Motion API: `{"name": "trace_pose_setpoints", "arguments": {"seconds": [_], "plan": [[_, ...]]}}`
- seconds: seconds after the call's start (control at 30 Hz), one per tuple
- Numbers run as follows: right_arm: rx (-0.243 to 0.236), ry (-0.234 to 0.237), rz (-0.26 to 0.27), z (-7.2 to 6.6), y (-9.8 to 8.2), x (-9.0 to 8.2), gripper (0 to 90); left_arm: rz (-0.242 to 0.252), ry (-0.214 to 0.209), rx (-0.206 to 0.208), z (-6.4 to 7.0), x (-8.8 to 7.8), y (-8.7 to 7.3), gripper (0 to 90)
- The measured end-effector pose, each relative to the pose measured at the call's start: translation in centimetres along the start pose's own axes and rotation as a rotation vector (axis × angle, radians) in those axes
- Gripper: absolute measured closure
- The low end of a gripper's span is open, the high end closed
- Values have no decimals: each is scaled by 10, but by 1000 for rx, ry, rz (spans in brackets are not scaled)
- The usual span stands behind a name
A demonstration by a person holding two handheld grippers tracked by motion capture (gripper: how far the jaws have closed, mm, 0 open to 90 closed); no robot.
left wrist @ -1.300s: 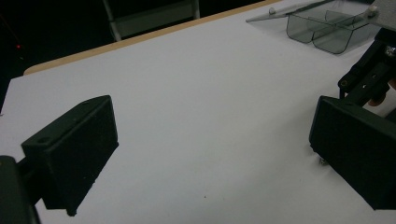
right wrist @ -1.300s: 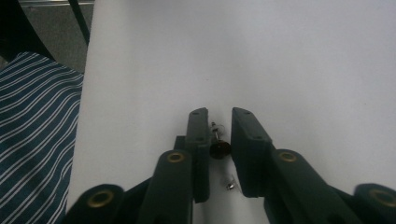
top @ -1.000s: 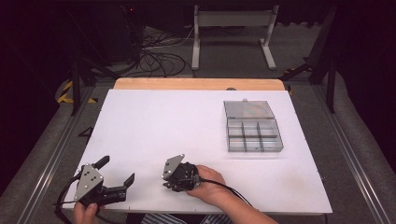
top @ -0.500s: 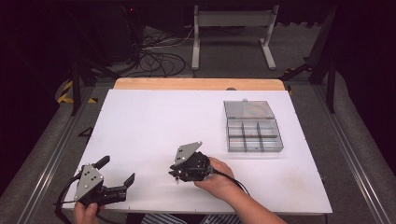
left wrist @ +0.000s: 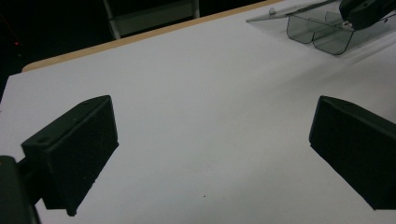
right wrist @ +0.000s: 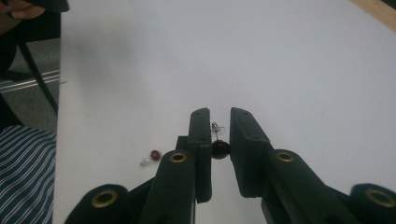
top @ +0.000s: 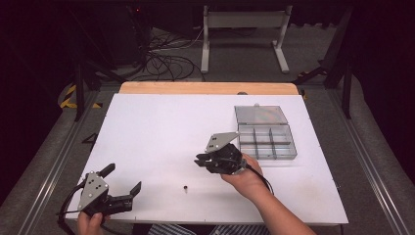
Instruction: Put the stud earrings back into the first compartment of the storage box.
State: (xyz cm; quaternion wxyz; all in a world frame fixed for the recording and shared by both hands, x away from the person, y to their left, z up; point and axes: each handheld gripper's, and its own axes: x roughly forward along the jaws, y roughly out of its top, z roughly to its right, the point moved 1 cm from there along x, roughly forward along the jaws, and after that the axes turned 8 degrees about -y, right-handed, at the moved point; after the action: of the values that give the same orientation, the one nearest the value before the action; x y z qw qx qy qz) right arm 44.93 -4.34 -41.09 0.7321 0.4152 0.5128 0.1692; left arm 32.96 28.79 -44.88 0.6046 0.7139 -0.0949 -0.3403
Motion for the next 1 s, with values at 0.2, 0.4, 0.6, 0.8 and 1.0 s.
{"name": "trace_pose_setpoints", "arguments": {"seconds": [0.2, 0.4, 0.6, 0.8, 1.0], "plan": [[51, -59, 10, 19, -6, -14, 792, -4, -2, 2, 0, 0, 0, 17], [103, -125, 4, 41, -15, -25, 793, -4, -2, -1, 0, 1, 0, 17], [154, -183, -6, 60, -24, -32, 793, -4, 1, 2, 0, 0, 0, 17], [199, -232, -28, 78, -34, -36, 793, -4, -1, -1, 0, 1, 0, 17], [243, -270, -53, 93, -44, -37, 793, -3, 1, -2, 0, 0, 0, 17]]}}
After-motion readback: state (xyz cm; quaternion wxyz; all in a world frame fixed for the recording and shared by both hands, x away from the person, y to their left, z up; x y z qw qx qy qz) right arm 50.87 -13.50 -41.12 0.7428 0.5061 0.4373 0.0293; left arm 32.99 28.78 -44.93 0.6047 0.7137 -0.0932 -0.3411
